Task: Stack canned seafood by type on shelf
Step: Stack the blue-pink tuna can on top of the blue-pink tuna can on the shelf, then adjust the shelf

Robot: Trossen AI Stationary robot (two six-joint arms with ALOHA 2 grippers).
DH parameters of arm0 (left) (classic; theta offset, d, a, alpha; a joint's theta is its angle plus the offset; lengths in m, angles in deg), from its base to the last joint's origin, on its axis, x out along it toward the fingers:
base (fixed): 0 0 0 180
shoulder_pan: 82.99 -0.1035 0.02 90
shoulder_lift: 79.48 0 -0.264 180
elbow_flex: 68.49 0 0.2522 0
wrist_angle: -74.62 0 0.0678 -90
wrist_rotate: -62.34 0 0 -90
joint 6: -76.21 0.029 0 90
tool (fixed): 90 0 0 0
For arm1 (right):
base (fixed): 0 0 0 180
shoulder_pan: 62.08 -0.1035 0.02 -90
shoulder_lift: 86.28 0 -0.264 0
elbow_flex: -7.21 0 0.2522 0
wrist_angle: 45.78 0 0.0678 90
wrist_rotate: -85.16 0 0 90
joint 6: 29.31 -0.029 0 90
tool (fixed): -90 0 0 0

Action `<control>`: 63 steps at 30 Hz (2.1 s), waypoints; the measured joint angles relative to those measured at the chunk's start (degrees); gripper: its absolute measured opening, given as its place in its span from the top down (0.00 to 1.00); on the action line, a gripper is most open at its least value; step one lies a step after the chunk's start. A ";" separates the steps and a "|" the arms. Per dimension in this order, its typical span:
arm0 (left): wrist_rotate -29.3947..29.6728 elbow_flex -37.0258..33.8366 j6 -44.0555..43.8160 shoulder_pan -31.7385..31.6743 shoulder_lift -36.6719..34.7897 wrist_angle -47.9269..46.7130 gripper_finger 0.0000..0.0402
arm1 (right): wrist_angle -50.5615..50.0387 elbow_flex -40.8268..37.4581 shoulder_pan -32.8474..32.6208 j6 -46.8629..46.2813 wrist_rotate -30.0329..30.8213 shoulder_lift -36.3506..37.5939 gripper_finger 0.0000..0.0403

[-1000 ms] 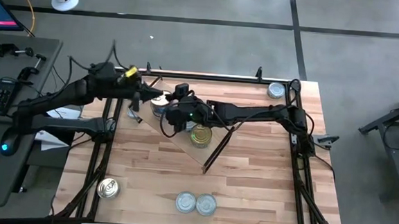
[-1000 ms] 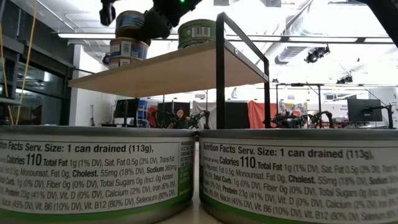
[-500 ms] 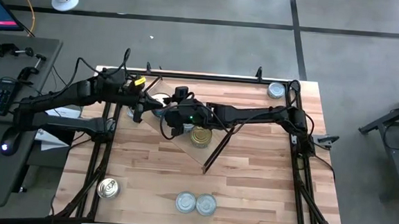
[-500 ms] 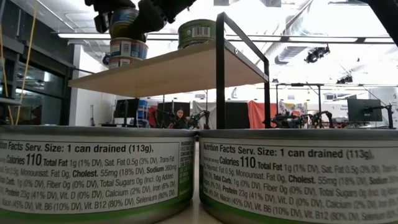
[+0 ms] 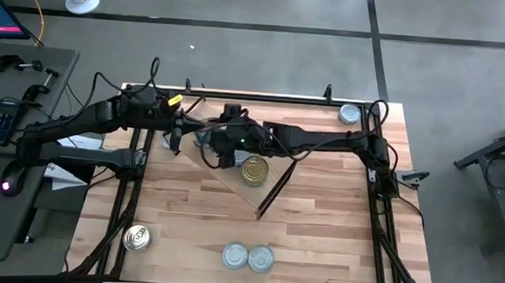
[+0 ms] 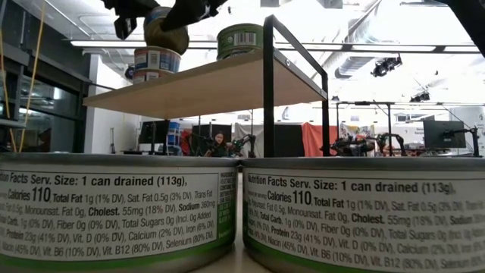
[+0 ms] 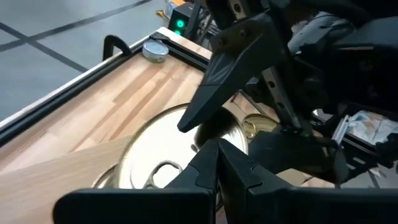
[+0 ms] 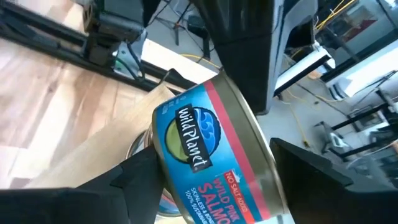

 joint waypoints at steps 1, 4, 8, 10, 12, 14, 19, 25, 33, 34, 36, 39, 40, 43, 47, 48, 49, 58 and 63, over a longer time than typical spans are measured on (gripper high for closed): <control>0.15 0.00 0.21 0.00 0.00 0.02 1.00 | 0.03 0.00 0.00 -0.47 -0.52 0.02 0.34; 0.15 0.00 0.29 0.00 -0.04 -0.11 1.00 | 0.05 0.00 0.04 -0.63 -1.48 0.03 0.34; 0.36 -0.13 2.01 -0.24 -1.61 -0.66 1.00 | 0.92 0.07 0.09 -0.76 -2.98 -0.41 0.34; 1.71 -0.33 2.61 -0.75 -3.06 -1.89 1.00 | 1.78 0.11 0.00 -1.10 -3.82 -0.94 0.34; 2.78 -0.48 2.61 -1.44 -4.35 -2.13 1.00 | 2.33 0.11 -0.06 -1.26 -3.98 -1.16 0.34; 2.95 -0.46 2.46 -1.92 -5.81 -1.83 1.00 | 3.15 0.11 -0.08 -2.35 -4.13 -1.18 0.34; 2.73 -0.33 1.19 -2.31 -6.75 -2.93 1.00 | 2.44 0.11 0.40 -6.96 -3.68 -1.13 0.34; 2.49 -0.33 -0.65 -0.83 -5.43 -1.95 1.00 | 2.48 0.11 -0.50 -5.56 1.14 -0.71 0.34; 0.77 -0.27 -3.15 0.72 -5.87 1.15 1.00 | -0.82 0.09 -3.07 -5.16 7.36 4.19 0.35; -0.29 -0.27 -3.19 0.70 -6.28 2.40 1.00 | -2.89 0.09 -3.22 -6.66 7.33 5.18 0.35; -2.45 -0.25 -3.21 0.70 -7.09 4.86 1.00 | -7.65 0.09 -3.28 -11.18 6.87 7.28 0.35; -3.42 -0.24 -2.77 0.72 -8.55 7.80 1.00 | -16.71 0.09 -2.95 -20.75 3.81 10.99 0.36; -3.39 -0.22 -2.50 0.72 -8.97 8.42 1.00 | -19.53 0.09 -2.76 -23.90 2.23 12.19 0.38; -3.09 -0.22 -1.72 0.66 -9.85 9.32 1.00 | -27.53 0.09 -2.96 -31.41 -4.06 13.97 0.47; -5.30 -0.22 -6.42 0.70 -9.88 10.65 1.00 | -37.50 0.04 -6.55 -40.30 -12.03 14.10 0.66; -6.95 -0.22 -7.60 0.70 -9.65 10.66 1.00 | -39.41 -0.09 -7.90 -42.39 -13.66 13.91 0.72; -8.69 -0.22 -8.07 0.70 -9.42 10.68 1.00 | -39.96 -0.40 -9.32 -44.28 -15.00 13.61 0.79; -16.73 -0.20 -3.38 0.72 -6.25 10.93 1.00 | -19.63 -8.50 -21.83 -45.77 -25.47 13.27 0.96; -16.79 -0.20 -2.73 0.70 -3.98 15.55 1.00 | -18.05 -12.46 -22.53 -49.74 -22.09 12.77 0.99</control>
